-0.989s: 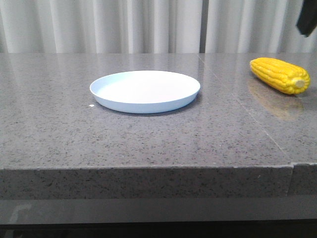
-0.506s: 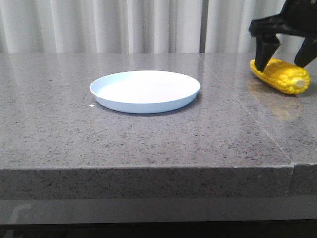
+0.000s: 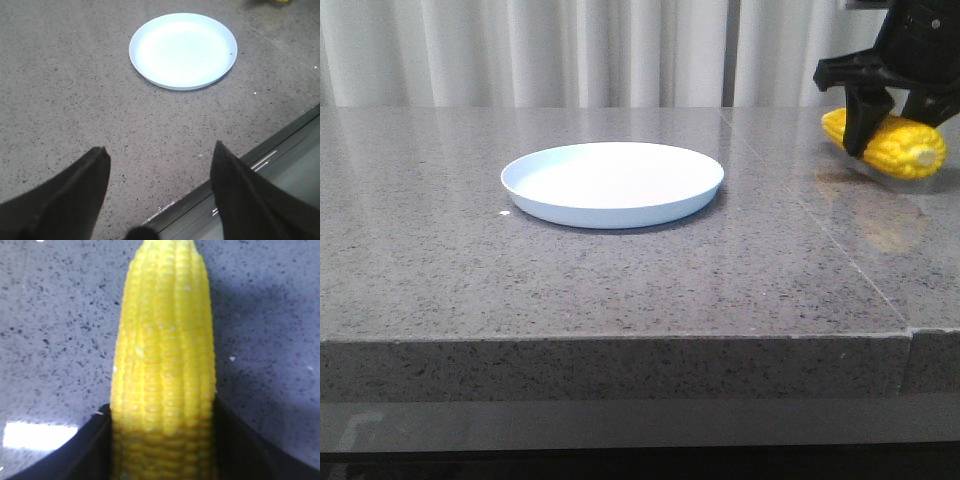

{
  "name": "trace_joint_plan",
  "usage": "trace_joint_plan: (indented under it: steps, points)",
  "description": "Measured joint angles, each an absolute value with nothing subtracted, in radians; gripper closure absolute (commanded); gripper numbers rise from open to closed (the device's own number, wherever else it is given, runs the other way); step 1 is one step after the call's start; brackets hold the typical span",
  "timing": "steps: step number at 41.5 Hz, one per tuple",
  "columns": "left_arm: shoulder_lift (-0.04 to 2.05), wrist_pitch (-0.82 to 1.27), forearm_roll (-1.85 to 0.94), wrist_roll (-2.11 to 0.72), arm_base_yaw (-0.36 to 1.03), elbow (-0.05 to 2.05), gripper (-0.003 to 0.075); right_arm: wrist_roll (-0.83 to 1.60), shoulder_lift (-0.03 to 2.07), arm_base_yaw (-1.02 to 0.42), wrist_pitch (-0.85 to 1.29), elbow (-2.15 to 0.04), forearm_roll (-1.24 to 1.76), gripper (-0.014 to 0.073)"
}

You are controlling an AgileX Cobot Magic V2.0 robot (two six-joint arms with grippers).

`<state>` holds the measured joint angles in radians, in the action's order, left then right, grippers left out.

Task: Place corn on plate with both arms
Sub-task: 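Close the right gripper around the middle of the yellow corn cob, then lift the corn with the right gripper and carry it over the plate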

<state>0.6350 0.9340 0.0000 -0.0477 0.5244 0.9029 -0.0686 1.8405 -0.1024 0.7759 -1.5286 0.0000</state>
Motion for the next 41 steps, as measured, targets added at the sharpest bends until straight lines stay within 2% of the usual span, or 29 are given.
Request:
trace_joint_plan:
  steps: [5,16,26,41]
  points:
    - [0.635,0.934,0.000,-0.048,0.524,0.903,0.0290,-0.069,1.809,-0.133,0.878,-1.594,0.000,0.0284]
    - [0.635,0.934,0.000,-0.048,0.524,0.903,0.0290,-0.069,1.770,-0.298,1.054,-1.744,0.044,0.0284]
    - [0.635,0.934,0.000,-0.048,0.524,0.903,0.0290,-0.069,1.791,-0.419,1.053,-1.752,0.233,0.0284]
    - [0.635,0.934,0.000,-0.048,0.524,0.903,0.0290,-0.069,1.917,-0.483,0.954,-1.752,0.308,0.0281]
